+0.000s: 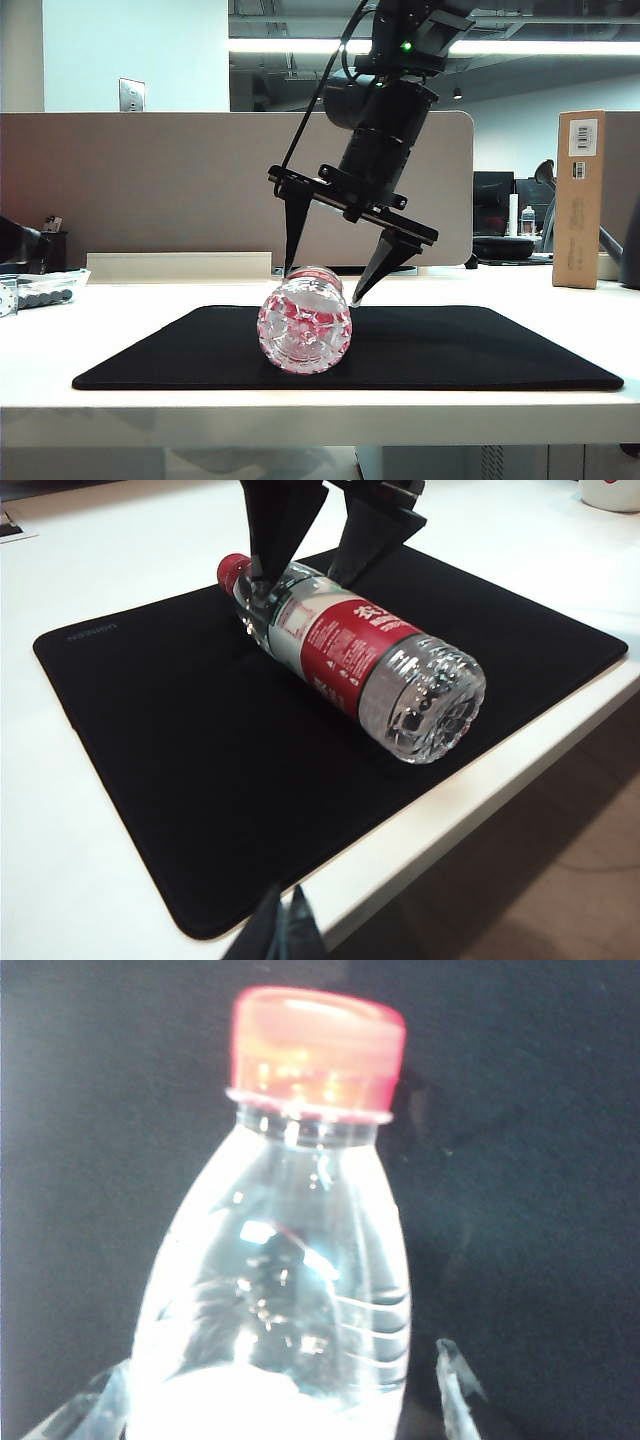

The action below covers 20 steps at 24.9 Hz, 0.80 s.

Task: Stand the plastic bottle up on the black mouse pad.

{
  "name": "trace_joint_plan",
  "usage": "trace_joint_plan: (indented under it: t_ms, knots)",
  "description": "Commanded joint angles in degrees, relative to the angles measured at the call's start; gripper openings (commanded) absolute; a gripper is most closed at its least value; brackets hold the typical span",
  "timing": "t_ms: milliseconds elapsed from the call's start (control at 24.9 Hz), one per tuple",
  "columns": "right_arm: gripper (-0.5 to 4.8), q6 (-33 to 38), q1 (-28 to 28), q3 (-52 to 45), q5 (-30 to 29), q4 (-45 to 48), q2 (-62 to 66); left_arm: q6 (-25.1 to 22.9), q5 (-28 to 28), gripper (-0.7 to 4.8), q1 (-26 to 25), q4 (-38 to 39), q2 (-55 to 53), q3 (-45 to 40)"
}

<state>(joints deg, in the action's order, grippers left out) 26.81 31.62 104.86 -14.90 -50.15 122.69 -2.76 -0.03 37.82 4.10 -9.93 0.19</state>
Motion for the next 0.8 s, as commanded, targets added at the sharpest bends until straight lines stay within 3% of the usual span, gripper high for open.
trace_joint_plan:
  t_ms: [40,160,361,481,521,562,722,802]
  knots:
    - [4.0,0.22,0.2,0.28,1.27,-0.35,1.6,0.2,0.24,-0.04,0.07,-0.28,-0.07,0.26]
    - [3.99,0.22,0.48,0.31,1.49,-0.94,2.8,0.2,0.22,-0.04,0.07,-0.31,-0.07,0.26]
    - [2.87,0.22,0.59,0.33,3.48,-1.07,3.39,0.2,0.22,-0.04,0.09,-0.31,-0.07,0.26]
    - [1.21,0.2,0.57,0.33,3.61,-0.96,3.39,0.2,0.22,-0.04,0.09,-0.31,-0.07,0.26]
    - [0.22,0.2,0.57,0.33,3.21,-0.85,3.39,0.2,0.22,-0.04,0.09,-0.31,-0.07,0.26]
    - [0.02,0.17,0.57,0.33,2.93,-0.81,3.37,0.2,0.22,-0.04,0.09,-0.31,-0.07,0.26]
    - [-0.02,-0.81,0.33,0.42,2.4,0.42,1.95,0.2,0.22,-0.04,0.07,-0.33,-0.04,0.26]
    - [-0.02,-2.97,1.53,0.39,8.66,1.73,-1.09,0.2,0.22,-0.04,0.07,-0.31,-0.02,0.26]
